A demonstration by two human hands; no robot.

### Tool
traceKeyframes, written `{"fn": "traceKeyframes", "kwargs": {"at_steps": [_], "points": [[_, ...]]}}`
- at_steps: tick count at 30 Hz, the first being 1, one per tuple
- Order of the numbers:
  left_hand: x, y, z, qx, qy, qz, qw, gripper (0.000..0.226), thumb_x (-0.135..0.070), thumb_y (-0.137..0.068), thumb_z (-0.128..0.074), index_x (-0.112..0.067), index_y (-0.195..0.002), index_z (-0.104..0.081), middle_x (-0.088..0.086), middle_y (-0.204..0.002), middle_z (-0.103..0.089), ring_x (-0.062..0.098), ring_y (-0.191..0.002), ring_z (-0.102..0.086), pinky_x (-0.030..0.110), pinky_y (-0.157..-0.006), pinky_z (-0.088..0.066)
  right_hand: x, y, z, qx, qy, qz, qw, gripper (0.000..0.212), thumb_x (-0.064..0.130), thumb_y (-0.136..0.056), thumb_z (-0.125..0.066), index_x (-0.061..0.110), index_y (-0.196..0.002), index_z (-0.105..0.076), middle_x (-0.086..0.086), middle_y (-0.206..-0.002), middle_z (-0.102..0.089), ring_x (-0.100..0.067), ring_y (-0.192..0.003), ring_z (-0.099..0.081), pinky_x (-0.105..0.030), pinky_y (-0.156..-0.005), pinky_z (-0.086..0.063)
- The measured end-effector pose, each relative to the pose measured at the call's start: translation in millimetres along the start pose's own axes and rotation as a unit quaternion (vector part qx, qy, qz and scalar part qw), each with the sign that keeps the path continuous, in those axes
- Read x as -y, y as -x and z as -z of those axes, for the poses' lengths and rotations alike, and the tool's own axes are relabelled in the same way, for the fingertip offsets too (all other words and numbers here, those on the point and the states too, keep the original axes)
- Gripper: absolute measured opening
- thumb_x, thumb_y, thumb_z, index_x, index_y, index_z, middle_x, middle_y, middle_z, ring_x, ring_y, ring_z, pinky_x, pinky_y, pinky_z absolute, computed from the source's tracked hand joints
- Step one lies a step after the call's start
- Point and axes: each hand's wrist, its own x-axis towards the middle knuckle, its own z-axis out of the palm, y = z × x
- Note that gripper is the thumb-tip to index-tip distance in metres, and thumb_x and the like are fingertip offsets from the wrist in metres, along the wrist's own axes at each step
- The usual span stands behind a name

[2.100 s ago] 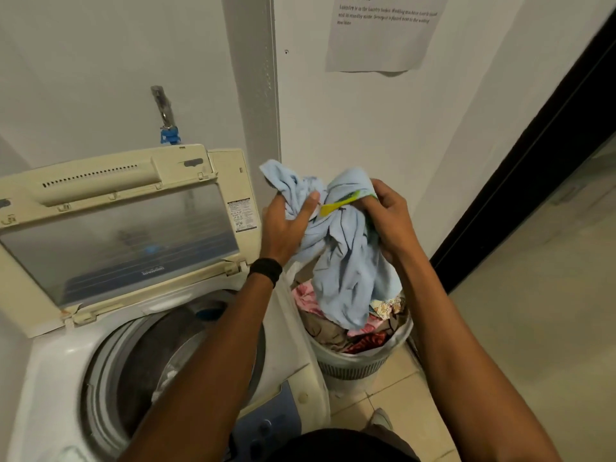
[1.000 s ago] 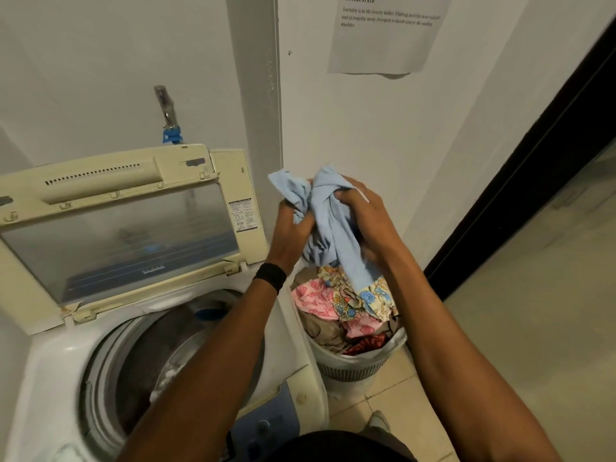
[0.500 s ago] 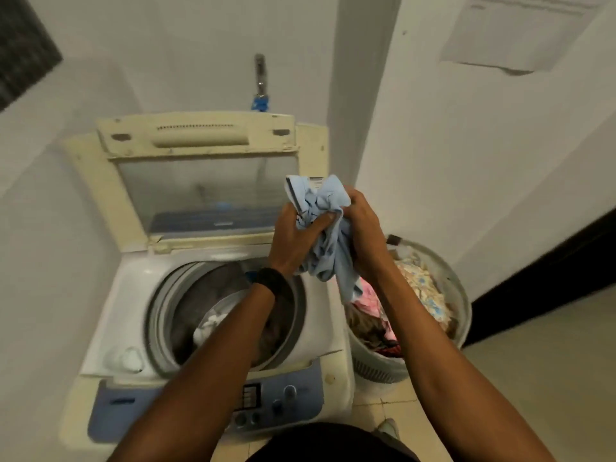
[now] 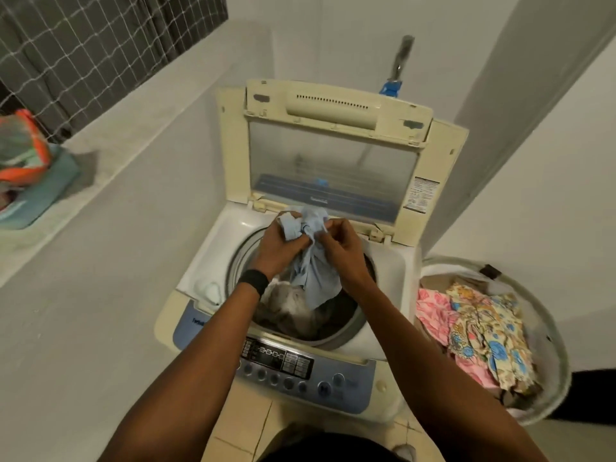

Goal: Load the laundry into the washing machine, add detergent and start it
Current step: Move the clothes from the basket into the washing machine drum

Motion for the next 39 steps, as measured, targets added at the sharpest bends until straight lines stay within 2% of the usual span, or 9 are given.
{"fn": "traceKeyframes", "kwargs": {"at_steps": [4, 7, 9, 11, 17, 27, 31, 34, 39], "points": [[26, -13, 15, 0.049, -0.129, 0.041, 0.99, 0.083, -0.026, -0.09, -0.076, -0.023, -0.159, -0.03, 0.009, -0.158, -0.043, 0.026, -0.141, -0.045, 0.034, -0.111, -0.037, -19, -3, -7, 0.085, 0.088, -0.049, 0.991, 0.031, 0.023, -0.102, -0.062, 0.018, -0.132, -0.056, -0.004, -0.116, -0.068, -0.017, -0.104, -0.068, -0.028, -0.085, -0.055], [26, -15, 7, 0.041, -0.121, 0.037, 0.991, 0.077, -0.012, -0.093, -0.072, -0.028, -0.157, -0.033, 0.009, -0.154, -0.049, 0.026, -0.141, -0.048, 0.038, -0.112, -0.043, -24, 0, -1, 0.086, 0.108, -0.057, 0.989, 0.034, 0.022, -0.104, -0.059, 0.015, -0.137, -0.053, -0.002, -0.115, -0.066, -0.012, -0.105, -0.066, -0.029, -0.095, -0.055], [20, -15, -3, 0.046, -0.115, 0.029, 0.992, 0.072, -0.012, -0.094, -0.071, -0.03, -0.155, -0.037, 0.004, -0.144, -0.056, 0.021, -0.131, -0.054, 0.036, -0.106, -0.048, -23, 2, 10, 0.077, 0.126, -0.063, 0.987, 0.032, 0.022, -0.105, -0.057, 0.017, -0.136, -0.052, 0.015, -0.105, -0.061, 0.008, -0.092, -0.062, -0.007, -0.081, -0.051], [16, -17, -15, 0.053, -0.097, 0.018, 0.994, 0.067, -0.011, -0.092, -0.072, -0.03, -0.15, -0.043, 0.008, -0.138, -0.062, 0.022, -0.128, -0.058, 0.042, -0.107, -0.051, -25, 3, 23, 0.067, 0.142, -0.055, 0.986, 0.03, 0.024, -0.105, -0.056, 0.019, -0.134, -0.053, 0.024, -0.1, -0.056, 0.016, -0.085, -0.059, 0.001, -0.069, -0.044], [4, -28, -63, 0.112, -0.076, -0.038, 0.99, 0.048, -0.003, -0.091, -0.07, -0.022, -0.135, -0.059, 0.007, -0.115, -0.074, 0.022, -0.112, -0.069, 0.039, -0.096, -0.058, -22, 14, 62, 0.012, 0.14, -0.036, 0.989, 0.029, 0.033, -0.102, -0.061, 0.02, -0.128, -0.062, 0.004, -0.119, -0.069, -0.01, -0.108, -0.065, -0.03, -0.097, -0.054], [-25, -14, -199, 0.28, -0.075, -0.094, 0.953, 0.031, -0.017, -0.092, -0.074, -0.027, -0.12, -0.066, 0.001, -0.104, -0.078, 0.015, -0.104, -0.073, 0.044, -0.099, -0.056, -40, 67, 185, -0.17, 0.178, -0.046, 0.968, 0.023, 0.012, -0.098, -0.067, 0.006, -0.12, -0.067, 0.002, -0.103, -0.072, 0.007, -0.087, -0.066, -0.014, -0.082, -0.051], [-36, 3, -250, 0.333, -0.072, -0.097, 0.935, 0.03, -0.017, -0.085, -0.073, -0.029, -0.112, -0.068, 0.002, -0.101, -0.078, 0.016, -0.099, -0.073, 0.046, -0.091, -0.059, -57, 98, 235, -0.24, 0.189, -0.076, 0.949, 0.022, 0.006, -0.093, -0.068, 0.013, -0.114, -0.07, -0.001, -0.105, -0.074, -0.014, -0.095, -0.07, -0.031, -0.085, -0.056], [-35, 14, -287, 0.357, -0.07, -0.101, 0.926, 0.029, -0.024, -0.077, -0.068, -0.036, -0.103, -0.069, 0.0, -0.104, -0.077, 0.016, -0.099, -0.073, 0.046, -0.091, -0.06, -75, 122, 270, -0.278, 0.182, -0.141, 0.933, 0.022, 0.0, -0.09, -0.067, 0.018, -0.104, -0.067, 0.002, -0.091, -0.069, -0.018, -0.079, -0.068, -0.037, -0.072, -0.056], [-32, 32, -331, 0.393, -0.09, -0.076, 0.912, 0.023, -0.01, -0.092, -0.07, -0.022, -0.113, -0.07, 0.004, -0.105, -0.076, 0.018, -0.101, -0.073, 0.05, -0.092, -0.059, -122, 158, 317, -0.237, 0.338, -0.285, 0.865, 0.04, 0.026, -0.085, -0.08, 0.013, -0.118, -0.062, -0.005, -0.112, -0.067, -0.026, -0.102, -0.065, -0.035, -0.081, -0.05]]}}
